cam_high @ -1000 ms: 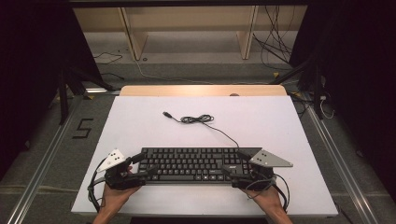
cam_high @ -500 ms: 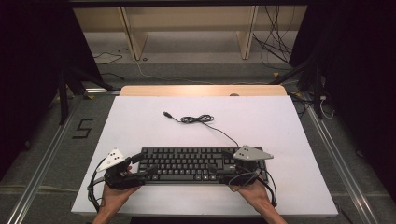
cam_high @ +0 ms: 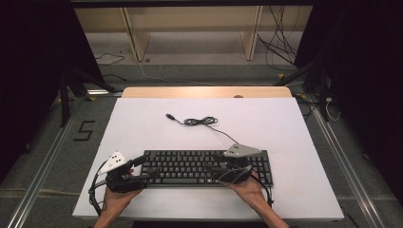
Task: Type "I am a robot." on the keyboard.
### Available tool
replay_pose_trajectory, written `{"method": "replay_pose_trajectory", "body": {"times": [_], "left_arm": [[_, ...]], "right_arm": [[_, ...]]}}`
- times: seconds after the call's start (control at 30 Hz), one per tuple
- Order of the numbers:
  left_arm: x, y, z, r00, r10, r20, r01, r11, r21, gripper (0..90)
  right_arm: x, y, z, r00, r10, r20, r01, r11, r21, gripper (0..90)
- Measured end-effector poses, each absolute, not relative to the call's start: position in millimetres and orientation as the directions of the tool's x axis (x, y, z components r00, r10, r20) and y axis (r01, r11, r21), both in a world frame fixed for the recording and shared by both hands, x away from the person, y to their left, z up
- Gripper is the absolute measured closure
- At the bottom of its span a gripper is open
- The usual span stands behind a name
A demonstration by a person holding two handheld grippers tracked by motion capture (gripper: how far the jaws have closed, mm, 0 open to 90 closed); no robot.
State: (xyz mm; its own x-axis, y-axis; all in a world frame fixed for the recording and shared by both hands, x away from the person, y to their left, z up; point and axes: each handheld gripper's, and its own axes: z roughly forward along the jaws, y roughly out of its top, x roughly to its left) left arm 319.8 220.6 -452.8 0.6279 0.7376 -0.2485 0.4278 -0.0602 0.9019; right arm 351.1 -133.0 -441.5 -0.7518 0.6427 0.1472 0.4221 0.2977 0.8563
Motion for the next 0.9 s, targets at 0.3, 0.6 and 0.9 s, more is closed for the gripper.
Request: {"method": "replay_pose_trajectory", "body": {"times": [0.3, 0.6, 0.9], "left_arm": [[320.3, 220.9, -453.3, 0.627, 0.737, -0.252, 0.432, -0.060, 0.900, 23.1], [320.5, 221.6, -453.2, 0.625, 0.739, -0.251, 0.435, -0.062, 0.898, 23.1], [320.2, 221.4, -453.0, 0.626, 0.739, -0.251, 0.433, -0.061, 0.899, 23.1]], "right_arm": [[361.0, -117.9, -449.3, -0.765, 0.629, 0.138, 0.440, 0.353, 0.826, 75.5], [365.7, -106.8, -456.6, -0.770, 0.626, 0.126, 0.457, 0.403, 0.793, 90.0], [369.6, -95.8, -465.6, -0.774, 0.624, 0.107, 0.468, 0.449, 0.761, 90.0]]}}
